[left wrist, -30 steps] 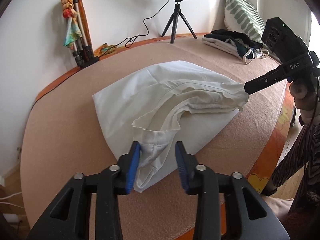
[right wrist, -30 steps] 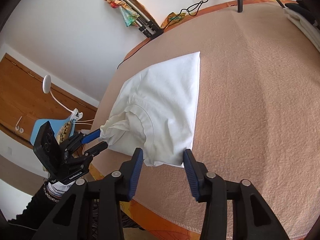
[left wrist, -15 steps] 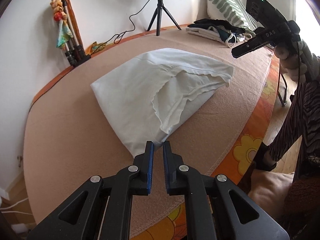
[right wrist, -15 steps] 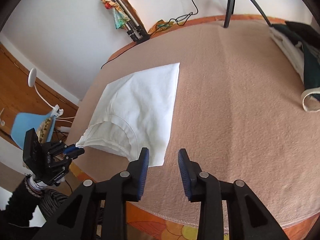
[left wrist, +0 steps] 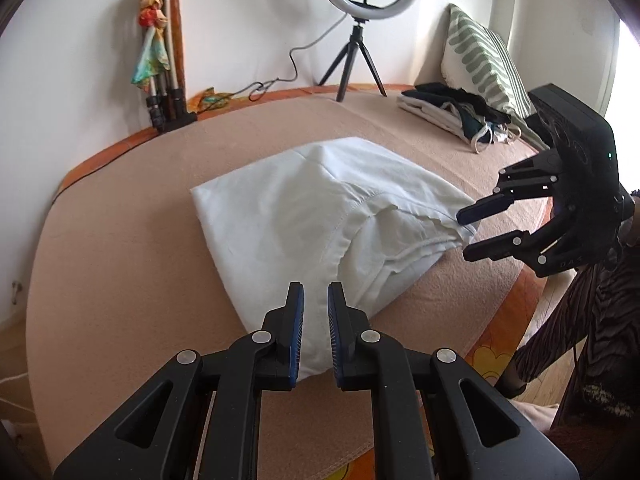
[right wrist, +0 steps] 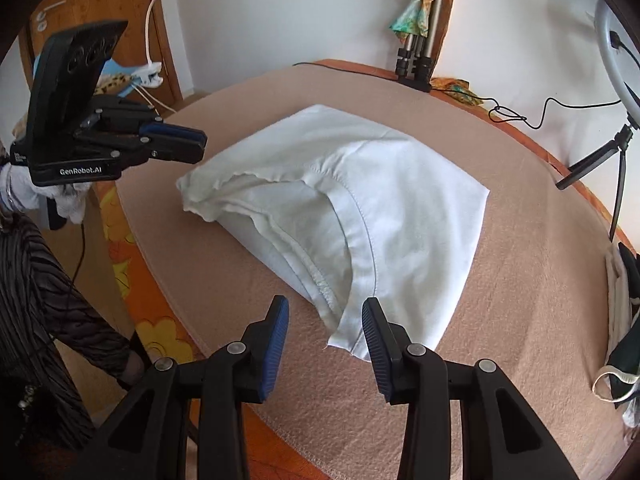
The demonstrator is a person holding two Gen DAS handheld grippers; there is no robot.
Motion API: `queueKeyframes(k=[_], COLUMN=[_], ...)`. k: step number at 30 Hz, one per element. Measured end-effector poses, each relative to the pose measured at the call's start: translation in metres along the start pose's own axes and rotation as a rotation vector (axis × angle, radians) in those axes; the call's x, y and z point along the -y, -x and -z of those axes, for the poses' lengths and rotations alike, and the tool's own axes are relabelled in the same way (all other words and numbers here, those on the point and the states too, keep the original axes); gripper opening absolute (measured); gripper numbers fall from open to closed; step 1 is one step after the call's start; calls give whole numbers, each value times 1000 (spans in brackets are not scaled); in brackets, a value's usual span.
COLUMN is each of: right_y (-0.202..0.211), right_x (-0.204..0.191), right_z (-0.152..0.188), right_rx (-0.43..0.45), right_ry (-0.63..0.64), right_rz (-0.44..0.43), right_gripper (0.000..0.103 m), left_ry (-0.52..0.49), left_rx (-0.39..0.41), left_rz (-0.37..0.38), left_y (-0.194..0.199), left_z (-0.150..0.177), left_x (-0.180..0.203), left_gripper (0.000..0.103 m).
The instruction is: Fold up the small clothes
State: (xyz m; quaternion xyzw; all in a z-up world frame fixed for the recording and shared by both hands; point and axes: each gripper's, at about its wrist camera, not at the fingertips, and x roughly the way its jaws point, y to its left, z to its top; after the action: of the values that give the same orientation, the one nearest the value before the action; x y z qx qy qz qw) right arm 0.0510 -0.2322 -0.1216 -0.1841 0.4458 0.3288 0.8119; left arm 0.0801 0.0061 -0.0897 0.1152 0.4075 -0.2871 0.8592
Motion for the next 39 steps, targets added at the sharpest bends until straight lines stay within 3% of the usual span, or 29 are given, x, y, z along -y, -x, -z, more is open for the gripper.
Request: queueKeyframes(k=[3,7,11,14,16,19,23,27,31,34,37,39], right_y=[-9,-1,29,32,23,-3,-41,-55,-34,-16,-12,-15], right_x=[9,25,42,49,50,49,43,35,45,65,102,130], right_z=[9,28,5,-28,-50,-77,-85,-62,-53,-54,-56,-55], right_rx=[-81,-150,2,117,149,141,73,-16,4,69,98,109], right_ry=[-23,-58,-141,-187,-188,-159,-142,-77,-111,-152,-269,-361], right_rz=[-41,-106,-205,-201,-199,-188,-203,-191,-262,-241,-211,-188], right_gripper=[37,36,32,22,16,15,15,17,27,30,33,37], left_ry=[-35,-17,31,103,158,213,255,335,426,519,596,614], left_rx=[-115,-128,-87,-33,-7,5,1,3,16,19,-4,-18], left_rz=[-14,0,-32,-46,-41,-40,-57,-49,5,67,130,132], left_y=[-17,-7,9,21,24,25,22,24,27,26,18,13], left_z=[14,29,28,22,19,19,21,25,29,36,43,45], left_x=[3,-1,-7,-15,-22,-30,-40,-52,-59,-61,-62,-62], left_gripper=[11,11,11,11,11,15,18,18,28,47,48,48])
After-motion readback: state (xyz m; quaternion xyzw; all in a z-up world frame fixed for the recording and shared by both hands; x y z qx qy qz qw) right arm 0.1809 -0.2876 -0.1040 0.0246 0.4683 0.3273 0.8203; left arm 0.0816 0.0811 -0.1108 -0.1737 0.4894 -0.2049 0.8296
